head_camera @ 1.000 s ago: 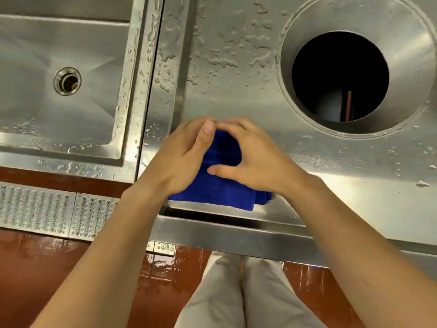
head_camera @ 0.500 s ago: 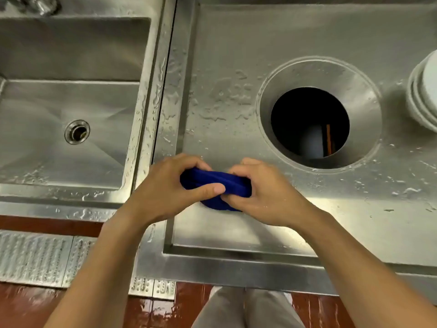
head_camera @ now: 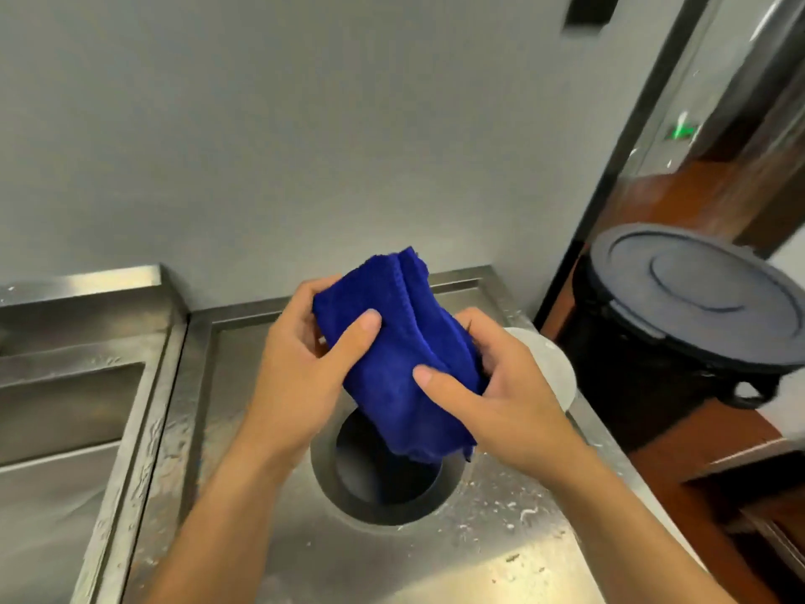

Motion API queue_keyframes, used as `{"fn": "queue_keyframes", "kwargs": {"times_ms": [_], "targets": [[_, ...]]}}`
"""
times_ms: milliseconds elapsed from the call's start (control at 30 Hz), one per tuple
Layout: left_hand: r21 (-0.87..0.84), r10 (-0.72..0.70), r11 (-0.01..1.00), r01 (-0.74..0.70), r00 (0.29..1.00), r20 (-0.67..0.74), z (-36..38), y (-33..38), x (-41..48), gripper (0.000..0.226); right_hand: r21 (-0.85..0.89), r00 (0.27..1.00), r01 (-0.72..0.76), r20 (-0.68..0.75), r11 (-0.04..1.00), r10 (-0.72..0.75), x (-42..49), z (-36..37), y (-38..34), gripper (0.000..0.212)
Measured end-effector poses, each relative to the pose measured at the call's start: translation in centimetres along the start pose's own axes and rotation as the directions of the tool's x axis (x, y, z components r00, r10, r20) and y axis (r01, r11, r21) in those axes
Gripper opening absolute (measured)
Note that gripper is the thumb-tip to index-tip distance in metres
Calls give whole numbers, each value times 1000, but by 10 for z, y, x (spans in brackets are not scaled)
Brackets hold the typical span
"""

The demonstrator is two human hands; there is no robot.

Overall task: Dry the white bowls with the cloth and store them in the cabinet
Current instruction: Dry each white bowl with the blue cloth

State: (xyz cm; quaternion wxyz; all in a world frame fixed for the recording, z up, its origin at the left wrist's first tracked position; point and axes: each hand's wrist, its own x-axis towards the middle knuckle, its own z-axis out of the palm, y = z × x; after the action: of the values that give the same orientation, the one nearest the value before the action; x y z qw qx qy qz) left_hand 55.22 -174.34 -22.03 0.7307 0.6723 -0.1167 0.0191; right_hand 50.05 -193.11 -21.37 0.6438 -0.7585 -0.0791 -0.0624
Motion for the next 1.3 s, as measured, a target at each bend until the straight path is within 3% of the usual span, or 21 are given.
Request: {"fn": "queue_keyframes", "kwargs": {"times_ms": [167, 267, 400, 467, 567, 633, 733, 867, 1133, 1300], "targets": [[51, 159, 986, -161, 986, 44, 87, 23, 33, 32, 116, 1000, -12, -18, 993, 14, 20, -78, -8, 36], [89, 160, 982, -164, 986, 49, 136, 14, 49, 41, 134, 999, 31, -32, 990, -27, 36, -125, 6, 20], [21, 28, 999, -29, 1000, 13, 185, -33, 71, 38, 115, 990, 53, -133, 992, -38, 49, -180, 47, 10], [141, -102, 984, 107, 994, -37, 194, -78, 79, 39, 76, 977, 33, -211, 997, -17, 51, -198, 73, 6], [421, -299, 836, 353, 935, -191, 196, -162, 81, 30, 75, 951, -27, -305, 997, 48, 57, -217, 120, 5], [552, -380, 705, 445, 894, -236, 196, -212, 74, 45, 45, 938, -89, -333, 995, 99, 58, -221, 156, 6], [633, -412, 620, 464, 879, -240, 203, -263, 67, 59, 34, 925, -169, -340, 985, 171, 59, -222, 204, 5], [626, -380, 604, 493, 869, -317, 207, -294, 71, 62, 0, 902, -262, -355, 965, 245, 62, -221, 250, 10], [692, -383, 555, 461, 881, -279, 205, -295, 79, 38, 2, 861, -278, -443, 960, 250, 72, -223, 276, 26], [673, -396, 600, 433, 891, -220, 195, -277, 80, 29, -11, 849, -292, -464, 956, 254, 79, -227, 272, 25]]}}
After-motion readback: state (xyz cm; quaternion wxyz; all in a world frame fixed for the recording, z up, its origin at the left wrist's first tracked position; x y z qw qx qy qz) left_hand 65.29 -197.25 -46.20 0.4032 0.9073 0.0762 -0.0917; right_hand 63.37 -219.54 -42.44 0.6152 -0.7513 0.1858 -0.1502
